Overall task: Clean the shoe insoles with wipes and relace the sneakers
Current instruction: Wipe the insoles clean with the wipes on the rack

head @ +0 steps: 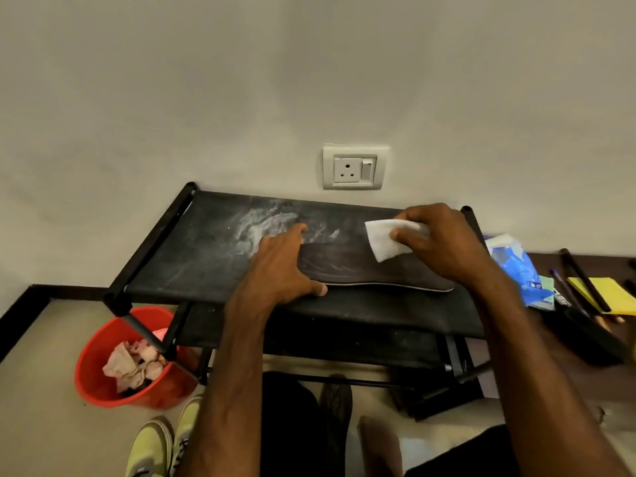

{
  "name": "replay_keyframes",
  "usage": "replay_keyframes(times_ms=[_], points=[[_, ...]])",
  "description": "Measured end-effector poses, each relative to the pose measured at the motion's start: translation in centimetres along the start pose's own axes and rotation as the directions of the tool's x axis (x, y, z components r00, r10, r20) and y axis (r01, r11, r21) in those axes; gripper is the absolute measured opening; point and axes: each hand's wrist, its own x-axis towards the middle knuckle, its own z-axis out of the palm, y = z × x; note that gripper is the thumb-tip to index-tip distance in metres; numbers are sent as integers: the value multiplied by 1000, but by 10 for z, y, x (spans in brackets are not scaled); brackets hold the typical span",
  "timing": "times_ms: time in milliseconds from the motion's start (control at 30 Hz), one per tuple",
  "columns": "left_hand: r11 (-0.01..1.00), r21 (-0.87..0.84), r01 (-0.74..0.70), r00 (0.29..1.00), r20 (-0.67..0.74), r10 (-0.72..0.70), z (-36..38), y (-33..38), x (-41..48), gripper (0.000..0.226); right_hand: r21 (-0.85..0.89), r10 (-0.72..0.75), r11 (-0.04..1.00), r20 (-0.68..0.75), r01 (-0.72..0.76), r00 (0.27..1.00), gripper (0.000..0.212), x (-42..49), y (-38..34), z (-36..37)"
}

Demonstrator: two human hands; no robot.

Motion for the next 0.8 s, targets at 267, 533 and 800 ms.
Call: replay_keyframes(times_ms=[267, 533, 800], points=[[997, -74, 20, 999, -42, -23, 19, 15, -16, 128, 89, -70, 990, -381, 112, 922, 13, 8, -25, 42], [992, -129, -12, 994, -113, -3, 25, 13, -19, 109, 47, -144, 983, -410, 179, 901, 14, 1, -23, 65], [985, -170, -33, 995, -102, 15, 32, 18, -14, 107, -66, -296, 953, 11, 296, 955, 33, -2, -27, 70]])
